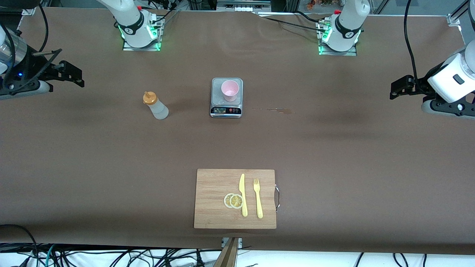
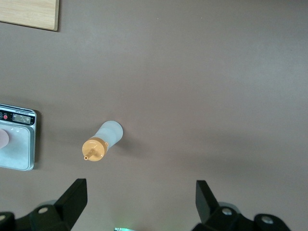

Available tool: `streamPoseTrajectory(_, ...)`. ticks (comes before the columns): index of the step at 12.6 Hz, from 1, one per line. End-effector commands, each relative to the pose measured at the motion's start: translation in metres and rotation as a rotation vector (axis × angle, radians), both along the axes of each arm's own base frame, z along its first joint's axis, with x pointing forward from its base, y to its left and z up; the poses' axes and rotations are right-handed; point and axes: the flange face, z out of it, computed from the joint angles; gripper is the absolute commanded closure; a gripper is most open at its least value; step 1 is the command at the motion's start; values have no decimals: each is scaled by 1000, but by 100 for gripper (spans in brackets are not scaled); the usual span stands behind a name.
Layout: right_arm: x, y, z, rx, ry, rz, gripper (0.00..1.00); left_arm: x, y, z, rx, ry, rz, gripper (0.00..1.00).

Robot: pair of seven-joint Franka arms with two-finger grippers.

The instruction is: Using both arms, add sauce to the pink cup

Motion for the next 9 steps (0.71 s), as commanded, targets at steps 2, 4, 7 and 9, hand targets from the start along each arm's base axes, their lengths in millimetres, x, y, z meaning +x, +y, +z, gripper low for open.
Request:
streamPoseTrajectory(2,-1,5,9,4,3,-12,0,3,-1,6,9,0,-18,0)
streamPoseTrajectory(4,0,2,9,3,3,-15,0,3,-1,6,9,0,-18,0)
streamPoseTrajectory(7,0,-2,11,0,2,-22,0,3,-1,6,8,0,-17,0)
streamPoseTrajectory(9,0,0,11,-2,2,-24,0,3,-1,6,9,0,-16,0)
